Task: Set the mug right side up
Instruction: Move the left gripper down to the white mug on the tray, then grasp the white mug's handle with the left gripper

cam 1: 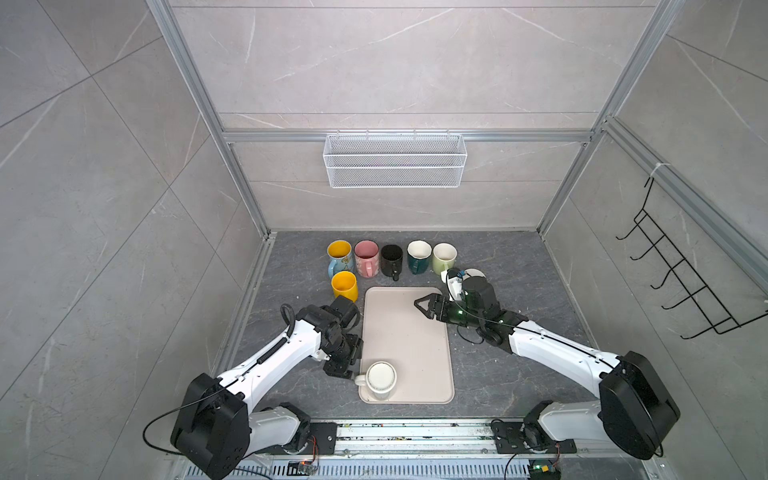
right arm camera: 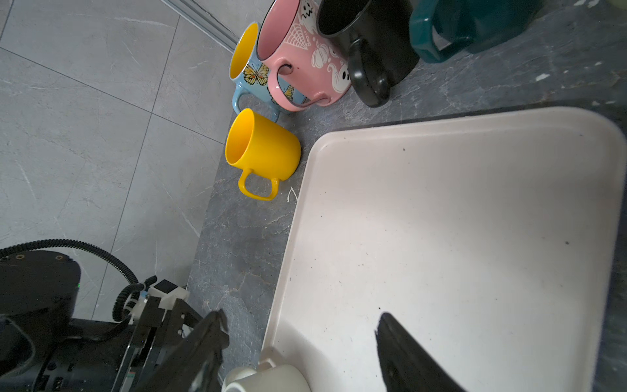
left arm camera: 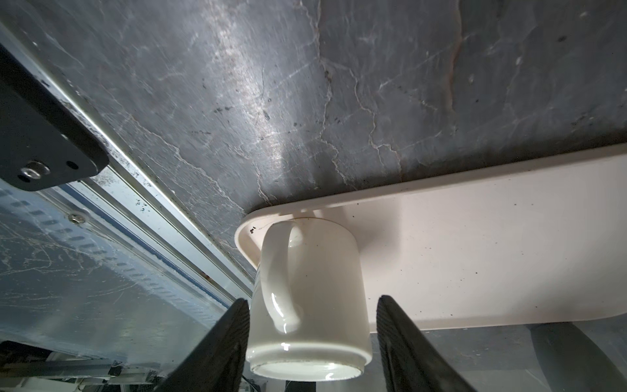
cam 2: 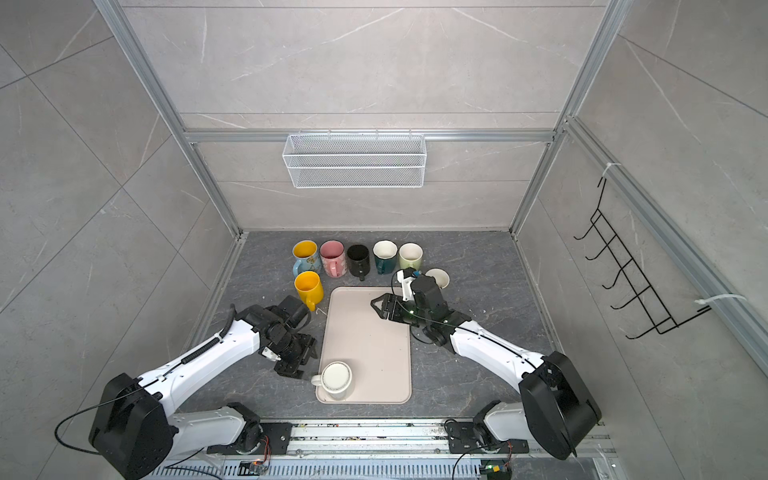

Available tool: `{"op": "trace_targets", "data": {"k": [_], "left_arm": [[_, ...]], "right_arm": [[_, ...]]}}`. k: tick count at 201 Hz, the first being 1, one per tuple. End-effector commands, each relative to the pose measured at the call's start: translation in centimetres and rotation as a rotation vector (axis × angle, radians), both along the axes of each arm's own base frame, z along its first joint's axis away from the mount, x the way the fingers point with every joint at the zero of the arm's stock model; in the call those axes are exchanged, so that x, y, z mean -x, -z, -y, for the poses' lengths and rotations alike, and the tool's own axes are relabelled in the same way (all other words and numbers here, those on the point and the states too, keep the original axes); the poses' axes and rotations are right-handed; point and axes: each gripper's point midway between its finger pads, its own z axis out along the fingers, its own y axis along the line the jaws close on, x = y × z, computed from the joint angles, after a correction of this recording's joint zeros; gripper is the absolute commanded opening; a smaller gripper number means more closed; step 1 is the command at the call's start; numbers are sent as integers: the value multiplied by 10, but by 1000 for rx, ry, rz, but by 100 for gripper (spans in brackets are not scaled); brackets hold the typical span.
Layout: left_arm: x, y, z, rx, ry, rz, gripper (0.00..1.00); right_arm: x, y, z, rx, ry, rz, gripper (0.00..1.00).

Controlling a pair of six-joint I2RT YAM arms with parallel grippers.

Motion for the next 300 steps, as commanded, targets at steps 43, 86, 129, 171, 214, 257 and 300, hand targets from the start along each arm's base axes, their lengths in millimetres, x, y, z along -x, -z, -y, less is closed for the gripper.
{"op": "trace_targets", "data": {"k": [43,86,129,171,214,257,300], "left_arm": [[3,9,19,56,-16,-53,61],[4,16,26,76,-5,-64,57],[2,18,31,86,8,-59,50],[-3,20,41,123,22,-52,42],[-6,21,47,140,50,-58,37],[-9,24,56,178,72,-58,25],[-18,25,67,225,108,-22,16]], "right_arm": [[2,5,7,6,24,-6,73],[3,8,7,12,26,-13,73],[3,11,8,14,31,-20,73],[4,13,9,18,29,-25,73],[4,16,10,24,35,-33,73],[4,18,10,29,36,-37,73],[3,20,10,34,37,-42,73]]}}
